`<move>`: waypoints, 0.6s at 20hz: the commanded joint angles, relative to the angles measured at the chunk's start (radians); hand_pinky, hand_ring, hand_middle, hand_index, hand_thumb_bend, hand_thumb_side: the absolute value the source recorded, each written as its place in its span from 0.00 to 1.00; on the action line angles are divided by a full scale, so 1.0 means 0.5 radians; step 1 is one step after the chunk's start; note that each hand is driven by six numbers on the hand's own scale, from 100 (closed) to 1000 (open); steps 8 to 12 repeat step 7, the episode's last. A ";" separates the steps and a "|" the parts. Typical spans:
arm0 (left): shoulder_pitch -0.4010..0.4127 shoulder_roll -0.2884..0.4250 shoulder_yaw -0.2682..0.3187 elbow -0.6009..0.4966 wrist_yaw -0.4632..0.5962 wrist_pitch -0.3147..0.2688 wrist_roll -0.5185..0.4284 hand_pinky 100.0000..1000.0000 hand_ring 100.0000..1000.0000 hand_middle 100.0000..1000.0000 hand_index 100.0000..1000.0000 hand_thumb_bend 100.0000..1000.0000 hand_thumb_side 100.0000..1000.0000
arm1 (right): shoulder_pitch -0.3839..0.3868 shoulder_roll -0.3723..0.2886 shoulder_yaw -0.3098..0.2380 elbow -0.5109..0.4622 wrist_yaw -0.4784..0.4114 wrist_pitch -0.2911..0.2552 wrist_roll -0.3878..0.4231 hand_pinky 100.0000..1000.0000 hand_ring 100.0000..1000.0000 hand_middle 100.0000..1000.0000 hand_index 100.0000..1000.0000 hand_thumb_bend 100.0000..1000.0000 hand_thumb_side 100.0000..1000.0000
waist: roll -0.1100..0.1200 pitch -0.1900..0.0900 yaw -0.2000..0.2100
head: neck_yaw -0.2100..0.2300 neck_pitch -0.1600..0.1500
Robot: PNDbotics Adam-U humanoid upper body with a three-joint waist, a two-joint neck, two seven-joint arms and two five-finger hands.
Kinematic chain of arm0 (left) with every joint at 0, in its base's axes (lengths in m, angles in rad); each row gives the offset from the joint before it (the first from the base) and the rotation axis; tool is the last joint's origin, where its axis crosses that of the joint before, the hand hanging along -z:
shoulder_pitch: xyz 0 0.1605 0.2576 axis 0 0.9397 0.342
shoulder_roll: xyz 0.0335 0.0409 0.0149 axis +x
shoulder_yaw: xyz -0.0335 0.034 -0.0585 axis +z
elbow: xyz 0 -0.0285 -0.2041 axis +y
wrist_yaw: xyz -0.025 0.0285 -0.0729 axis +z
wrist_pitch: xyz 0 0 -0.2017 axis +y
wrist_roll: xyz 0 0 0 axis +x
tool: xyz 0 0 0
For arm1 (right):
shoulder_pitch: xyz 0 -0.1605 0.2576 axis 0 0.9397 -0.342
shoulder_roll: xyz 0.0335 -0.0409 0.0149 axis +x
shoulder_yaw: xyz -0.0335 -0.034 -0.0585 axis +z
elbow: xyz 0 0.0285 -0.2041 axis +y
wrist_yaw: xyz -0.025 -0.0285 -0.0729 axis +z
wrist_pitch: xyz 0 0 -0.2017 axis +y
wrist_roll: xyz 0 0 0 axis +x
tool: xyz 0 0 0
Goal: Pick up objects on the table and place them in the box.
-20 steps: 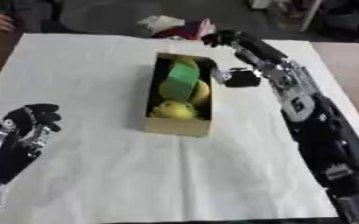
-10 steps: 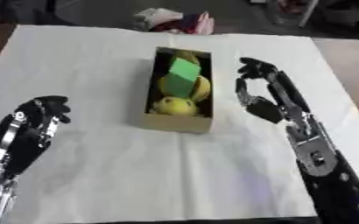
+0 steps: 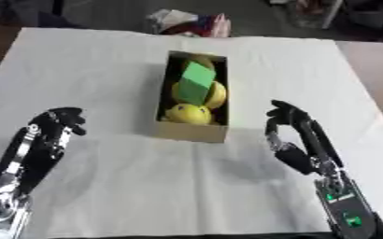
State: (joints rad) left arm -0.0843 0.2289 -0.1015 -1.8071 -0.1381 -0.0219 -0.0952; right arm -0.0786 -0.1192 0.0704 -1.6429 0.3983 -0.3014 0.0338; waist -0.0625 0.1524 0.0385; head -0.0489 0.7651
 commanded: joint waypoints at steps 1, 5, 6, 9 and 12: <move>-0.007 0.002 -0.007 -0.016 0.015 -0.010 0.009 0.76 0.53 0.54 0.72 0.00 0.70 | 0.016 -0.044 0.008 -0.150 -0.126 0.032 0.054 0.73 0.66 0.65 0.88 0.00 0.42 | 0.012 -0.025 -0.004 | 0.022 0.010; -0.005 0.000 -0.008 -0.014 0.020 -0.011 0.017 0.76 0.53 0.54 0.72 0.00 0.69 | 0.024 -0.063 -0.011 -0.193 -0.282 0.077 0.122 0.73 0.65 0.64 0.88 0.00 0.49 | 0.015 -0.027 -0.010 | 0.041 0.010; -0.004 0.000 -0.007 -0.014 0.022 -0.012 0.018 0.76 0.53 0.54 0.72 0.00 0.69 | 0.024 -0.068 -0.015 -0.200 -0.321 0.085 0.138 0.73 0.65 0.63 0.88 0.00 0.50 | 0.016 -0.029 -0.011 | 0.045 0.010; -0.004 -0.001 -0.006 -0.015 0.023 -0.011 0.019 0.76 0.53 0.54 0.72 0.00 0.69 | 0.024 -0.073 -0.020 -0.206 -0.359 0.091 0.155 0.73 0.65 0.63 0.88 0.00 0.50 | 0.018 -0.030 -0.012 | 0.049 0.010; -0.004 -0.001 -0.006 -0.015 0.023 -0.011 0.019 0.76 0.53 0.54 0.72 0.00 0.69 | 0.024 -0.073 -0.020 -0.206 -0.359 0.091 0.155 0.73 0.65 0.63 0.88 0.00 0.50 | 0.018 -0.030 -0.012 | 0.049 0.010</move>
